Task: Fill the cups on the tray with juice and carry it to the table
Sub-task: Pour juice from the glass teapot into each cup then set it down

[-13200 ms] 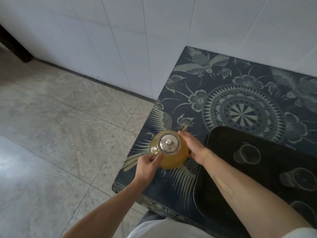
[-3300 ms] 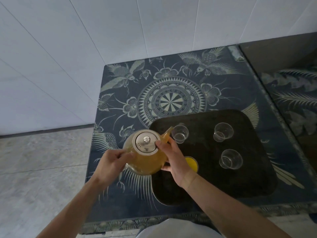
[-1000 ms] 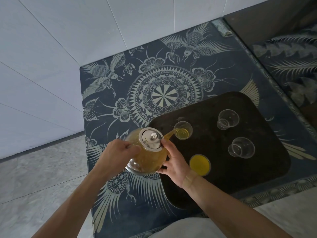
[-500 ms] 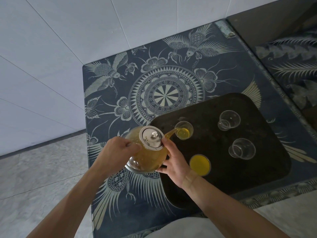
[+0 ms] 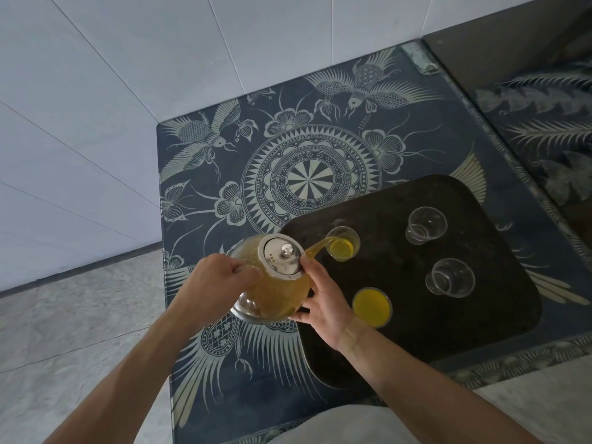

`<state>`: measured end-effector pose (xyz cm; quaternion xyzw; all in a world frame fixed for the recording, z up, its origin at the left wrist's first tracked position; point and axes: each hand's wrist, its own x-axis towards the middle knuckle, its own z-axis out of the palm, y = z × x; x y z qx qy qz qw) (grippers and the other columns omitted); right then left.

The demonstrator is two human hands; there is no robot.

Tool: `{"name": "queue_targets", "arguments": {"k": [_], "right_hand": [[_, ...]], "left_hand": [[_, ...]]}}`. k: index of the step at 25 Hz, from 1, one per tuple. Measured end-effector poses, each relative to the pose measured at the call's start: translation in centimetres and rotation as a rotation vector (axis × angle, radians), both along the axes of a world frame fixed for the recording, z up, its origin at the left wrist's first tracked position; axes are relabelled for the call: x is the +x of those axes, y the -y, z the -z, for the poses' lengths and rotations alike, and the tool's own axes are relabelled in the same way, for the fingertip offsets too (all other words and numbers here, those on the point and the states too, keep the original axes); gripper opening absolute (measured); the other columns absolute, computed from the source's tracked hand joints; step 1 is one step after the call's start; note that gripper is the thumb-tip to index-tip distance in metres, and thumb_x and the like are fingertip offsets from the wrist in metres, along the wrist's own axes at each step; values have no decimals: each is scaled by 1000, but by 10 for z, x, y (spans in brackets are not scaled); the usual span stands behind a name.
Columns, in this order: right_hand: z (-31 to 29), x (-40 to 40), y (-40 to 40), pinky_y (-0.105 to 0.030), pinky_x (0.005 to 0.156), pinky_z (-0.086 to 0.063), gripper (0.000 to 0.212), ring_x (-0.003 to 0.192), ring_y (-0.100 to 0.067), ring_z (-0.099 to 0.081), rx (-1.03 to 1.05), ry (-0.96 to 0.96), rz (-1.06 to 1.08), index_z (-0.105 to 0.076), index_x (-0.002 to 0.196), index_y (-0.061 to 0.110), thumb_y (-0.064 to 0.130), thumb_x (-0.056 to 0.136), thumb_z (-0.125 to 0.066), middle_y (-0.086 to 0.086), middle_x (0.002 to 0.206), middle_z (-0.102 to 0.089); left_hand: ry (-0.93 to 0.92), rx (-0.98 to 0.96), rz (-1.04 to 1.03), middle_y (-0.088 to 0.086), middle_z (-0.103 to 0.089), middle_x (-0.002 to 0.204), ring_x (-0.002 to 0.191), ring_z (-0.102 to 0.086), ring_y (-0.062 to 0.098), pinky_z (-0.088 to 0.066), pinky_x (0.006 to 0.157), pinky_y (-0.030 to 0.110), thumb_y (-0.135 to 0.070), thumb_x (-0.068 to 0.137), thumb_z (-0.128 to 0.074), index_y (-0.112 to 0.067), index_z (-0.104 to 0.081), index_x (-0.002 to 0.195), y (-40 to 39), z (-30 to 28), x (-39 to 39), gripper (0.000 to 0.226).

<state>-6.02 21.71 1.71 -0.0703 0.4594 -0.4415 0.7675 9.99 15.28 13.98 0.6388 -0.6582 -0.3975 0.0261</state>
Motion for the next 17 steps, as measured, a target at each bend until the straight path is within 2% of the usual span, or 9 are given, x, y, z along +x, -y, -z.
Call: {"name": "queue_targets", "arguments": {"k": [13, 17], "right_hand": [[-6, 3, 0, -65, 106, -44, 89, 129, -35, -57, 4, 16, -12, -52, 143, 38, 69, 62, -76, -1, 144, -60], [-9, 3, 1, -61, 102, -48, 83, 129, -34, -57, -2, 22, -17, -52, 142, 38, 69, 68, -74, -1, 144, -60]], "left_hand": [[24, -42, 8, 5, -39, 49, 36, -25, 8, -27, 36, 16, -22, 88, -64, 19, -62, 76, -3, -13, 3, 42], [38, -62, 19, 4, -37, 48, 38, -25, 8, -26, 37, 15, -23, 88, -65, 18, -62, 74, -3, -16, 3, 43]]}}
